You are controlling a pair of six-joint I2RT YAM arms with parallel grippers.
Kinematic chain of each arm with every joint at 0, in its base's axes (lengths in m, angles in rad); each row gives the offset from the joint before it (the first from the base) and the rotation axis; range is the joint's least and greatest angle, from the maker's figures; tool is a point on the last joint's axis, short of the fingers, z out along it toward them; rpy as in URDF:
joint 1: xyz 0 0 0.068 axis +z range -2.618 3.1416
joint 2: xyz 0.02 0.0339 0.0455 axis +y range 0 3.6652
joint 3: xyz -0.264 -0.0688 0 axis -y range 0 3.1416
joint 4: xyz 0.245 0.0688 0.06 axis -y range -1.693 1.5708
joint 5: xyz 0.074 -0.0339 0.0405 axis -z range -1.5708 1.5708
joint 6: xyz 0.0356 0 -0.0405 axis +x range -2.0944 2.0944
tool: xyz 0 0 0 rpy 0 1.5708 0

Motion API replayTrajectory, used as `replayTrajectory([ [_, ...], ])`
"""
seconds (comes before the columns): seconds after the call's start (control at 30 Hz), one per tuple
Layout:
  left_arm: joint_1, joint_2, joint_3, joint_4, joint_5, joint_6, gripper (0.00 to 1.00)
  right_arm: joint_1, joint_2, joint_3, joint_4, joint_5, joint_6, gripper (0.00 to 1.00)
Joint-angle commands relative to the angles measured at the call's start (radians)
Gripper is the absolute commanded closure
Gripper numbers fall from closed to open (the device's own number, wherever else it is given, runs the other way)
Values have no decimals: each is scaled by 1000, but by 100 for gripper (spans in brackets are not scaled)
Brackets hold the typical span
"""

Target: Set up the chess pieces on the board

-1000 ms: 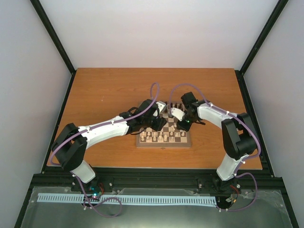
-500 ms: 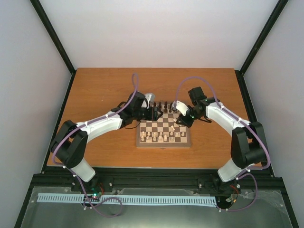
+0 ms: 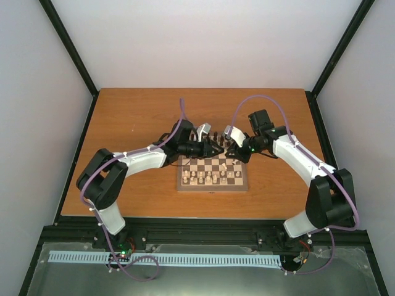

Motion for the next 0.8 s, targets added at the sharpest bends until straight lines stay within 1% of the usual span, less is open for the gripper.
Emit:
replayTrajectory([
  [0.0,-2,27,39,92,75,-64,57,0,-29,16,15,-50,13,84],
  [0.23,-5,50,47,116,97,-80,69,0,-33,11,11,-89,8,84],
  [0.43,-12,62,54,130,114,-86,81,0,-30,9,18,-93,13,84],
  [0.53,-12,64,56,129,120,-83,85,0,-28,10,20,-92,13,83],
  [0.63,-13,61,59,111,114,-66,87,0,-31,10,16,-91,14,78],
  [0.67,-13,56,64,94,104,-49,88,-1,-36,8,15,-91,14,75],
  [0.77,-13,34,75,17,63,14,90,-25,-53,-2,-2,-118,7,60],
])
